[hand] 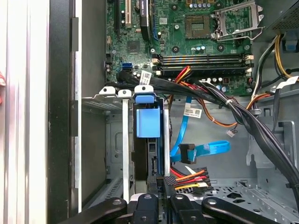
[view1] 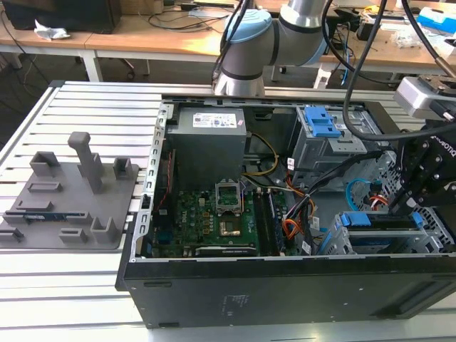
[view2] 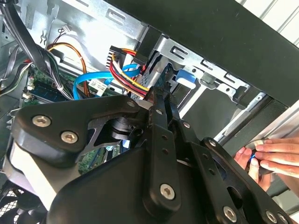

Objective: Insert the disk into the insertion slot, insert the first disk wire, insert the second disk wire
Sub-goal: 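Insert the first disk wire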

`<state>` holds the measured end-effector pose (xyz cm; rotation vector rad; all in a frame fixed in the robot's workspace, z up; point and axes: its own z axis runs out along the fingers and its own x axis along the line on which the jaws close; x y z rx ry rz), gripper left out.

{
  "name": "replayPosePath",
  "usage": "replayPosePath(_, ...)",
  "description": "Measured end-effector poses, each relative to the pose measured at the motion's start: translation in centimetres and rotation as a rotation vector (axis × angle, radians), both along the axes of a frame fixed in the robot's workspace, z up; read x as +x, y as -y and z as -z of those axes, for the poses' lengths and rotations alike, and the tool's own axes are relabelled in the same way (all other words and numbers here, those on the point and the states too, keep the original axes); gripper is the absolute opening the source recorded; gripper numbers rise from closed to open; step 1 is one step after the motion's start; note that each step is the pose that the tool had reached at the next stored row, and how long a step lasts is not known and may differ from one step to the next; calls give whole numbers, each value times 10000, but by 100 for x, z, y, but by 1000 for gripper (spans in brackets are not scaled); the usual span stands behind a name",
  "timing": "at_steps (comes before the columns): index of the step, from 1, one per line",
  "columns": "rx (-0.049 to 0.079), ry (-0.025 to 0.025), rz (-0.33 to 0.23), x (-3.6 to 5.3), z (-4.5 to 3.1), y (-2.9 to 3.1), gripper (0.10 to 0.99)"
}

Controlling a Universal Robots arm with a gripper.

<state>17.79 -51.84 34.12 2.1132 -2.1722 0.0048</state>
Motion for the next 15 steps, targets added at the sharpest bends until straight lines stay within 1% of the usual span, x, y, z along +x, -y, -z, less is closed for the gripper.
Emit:
replayPosePath(10,-7,0,1,0,-18,-11,165)
replayPosePath(15,-9,0,2,0,-25,-2,165)
